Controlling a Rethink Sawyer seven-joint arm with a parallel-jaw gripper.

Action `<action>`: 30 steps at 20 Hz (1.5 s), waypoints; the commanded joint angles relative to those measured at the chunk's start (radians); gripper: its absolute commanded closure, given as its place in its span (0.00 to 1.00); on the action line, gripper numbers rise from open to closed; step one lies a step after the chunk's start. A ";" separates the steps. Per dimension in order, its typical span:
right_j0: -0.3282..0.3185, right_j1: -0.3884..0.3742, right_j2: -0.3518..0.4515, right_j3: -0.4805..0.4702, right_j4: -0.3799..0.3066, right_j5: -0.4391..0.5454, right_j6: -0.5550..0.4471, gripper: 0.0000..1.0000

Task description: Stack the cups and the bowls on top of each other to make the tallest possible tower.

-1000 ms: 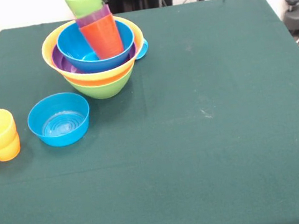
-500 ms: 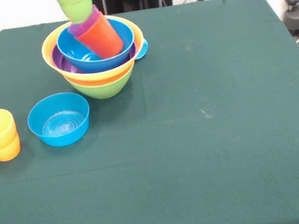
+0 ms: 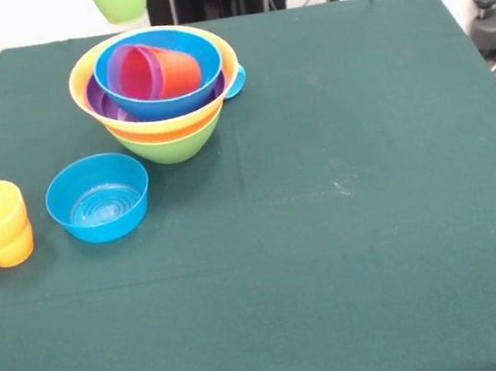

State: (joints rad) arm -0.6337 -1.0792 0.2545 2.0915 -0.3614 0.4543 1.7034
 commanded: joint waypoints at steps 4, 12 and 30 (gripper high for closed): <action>0.037 0.036 0.048 0.024 0.014 0.079 0.028 1.00; 0.033 0.046 0.050 0.029 0.015 0.055 0.033 1.00; -0.016 0.157 0.069 -0.062 -0.019 0.012 -0.007 1.00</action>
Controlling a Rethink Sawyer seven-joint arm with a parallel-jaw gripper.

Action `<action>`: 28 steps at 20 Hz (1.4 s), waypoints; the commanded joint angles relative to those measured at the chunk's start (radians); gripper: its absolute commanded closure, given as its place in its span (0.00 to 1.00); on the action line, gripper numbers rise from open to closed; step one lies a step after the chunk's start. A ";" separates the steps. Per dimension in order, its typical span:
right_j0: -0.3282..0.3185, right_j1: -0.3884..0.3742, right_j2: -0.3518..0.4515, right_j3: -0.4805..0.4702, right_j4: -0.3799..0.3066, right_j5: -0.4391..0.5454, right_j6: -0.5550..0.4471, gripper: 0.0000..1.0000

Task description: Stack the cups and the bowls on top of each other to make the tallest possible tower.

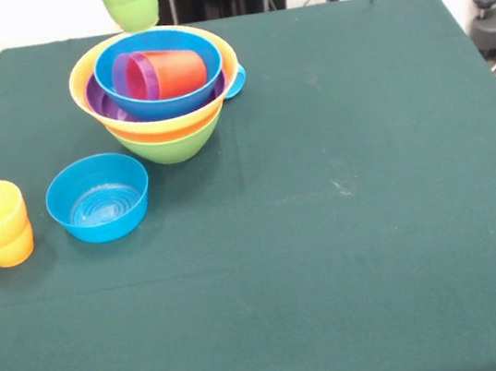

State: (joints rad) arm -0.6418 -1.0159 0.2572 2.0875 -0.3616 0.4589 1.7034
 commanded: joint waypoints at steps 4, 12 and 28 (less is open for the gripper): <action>-0.020 0.129 0.069 -0.082 -0.028 0.004 -0.014 1.00; -0.050 0.164 0.079 -0.103 -0.046 -0.005 -0.036 1.00; -0.128 0.184 0.155 -0.136 -0.020 0.051 -0.083 1.00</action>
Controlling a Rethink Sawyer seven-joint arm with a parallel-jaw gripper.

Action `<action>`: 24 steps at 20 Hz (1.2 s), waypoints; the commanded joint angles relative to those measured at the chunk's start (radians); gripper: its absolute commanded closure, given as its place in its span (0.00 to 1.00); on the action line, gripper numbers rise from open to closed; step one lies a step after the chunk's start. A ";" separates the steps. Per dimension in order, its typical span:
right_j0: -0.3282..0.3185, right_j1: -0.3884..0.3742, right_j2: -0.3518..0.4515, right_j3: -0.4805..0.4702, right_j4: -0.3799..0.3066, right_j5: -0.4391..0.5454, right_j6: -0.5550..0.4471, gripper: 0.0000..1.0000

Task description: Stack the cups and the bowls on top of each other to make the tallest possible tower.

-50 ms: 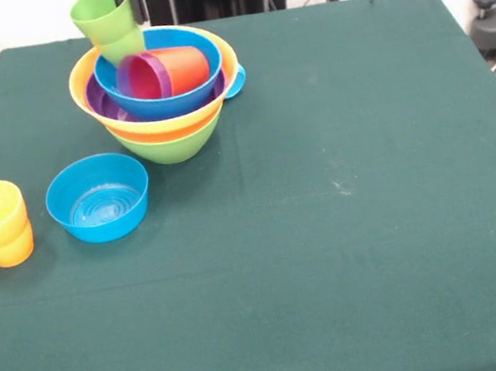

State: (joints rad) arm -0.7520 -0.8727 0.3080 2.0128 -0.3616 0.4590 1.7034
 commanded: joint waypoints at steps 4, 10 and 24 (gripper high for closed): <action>-0.035 0.010 0.132 -0.064 0.006 0.103 -0.093 1.00; -0.045 -0.008 0.163 -0.082 0.018 0.141 -0.087 1.00; -0.019 0.091 0.191 -0.226 0.001 0.155 -0.071 1.00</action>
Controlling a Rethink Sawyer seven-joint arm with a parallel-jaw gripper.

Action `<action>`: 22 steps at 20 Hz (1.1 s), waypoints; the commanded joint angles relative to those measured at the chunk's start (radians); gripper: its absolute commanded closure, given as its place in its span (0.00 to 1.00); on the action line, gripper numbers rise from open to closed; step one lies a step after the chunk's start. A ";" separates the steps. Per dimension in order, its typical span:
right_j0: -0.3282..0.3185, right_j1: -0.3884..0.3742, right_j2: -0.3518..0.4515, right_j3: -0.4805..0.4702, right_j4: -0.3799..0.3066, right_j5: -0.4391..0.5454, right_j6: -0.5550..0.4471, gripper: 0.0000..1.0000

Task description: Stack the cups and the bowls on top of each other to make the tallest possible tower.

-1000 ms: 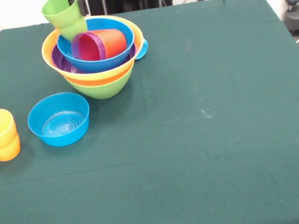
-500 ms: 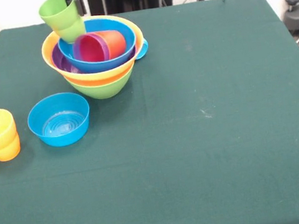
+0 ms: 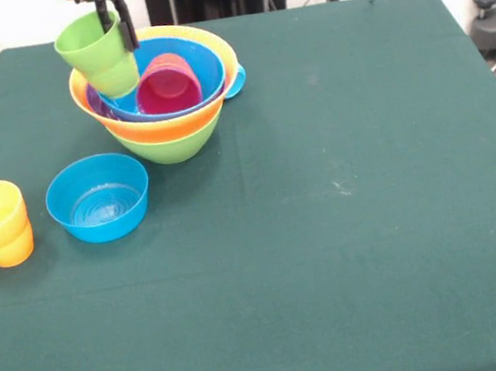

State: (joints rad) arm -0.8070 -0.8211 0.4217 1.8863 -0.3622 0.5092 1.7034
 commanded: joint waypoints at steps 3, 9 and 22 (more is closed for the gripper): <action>0.035 0.023 0.085 -0.107 0.014 0.139 -0.070 1.00; 0.032 0.004 0.098 -0.105 0.026 0.169 -0.055 1.00; 0.092 -0.054 0.073 -0.080 0.067 0.181 0.043 1.00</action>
State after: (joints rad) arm -0.7843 -0.8424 0.4695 1.8242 -0.3237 0.5819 1.7034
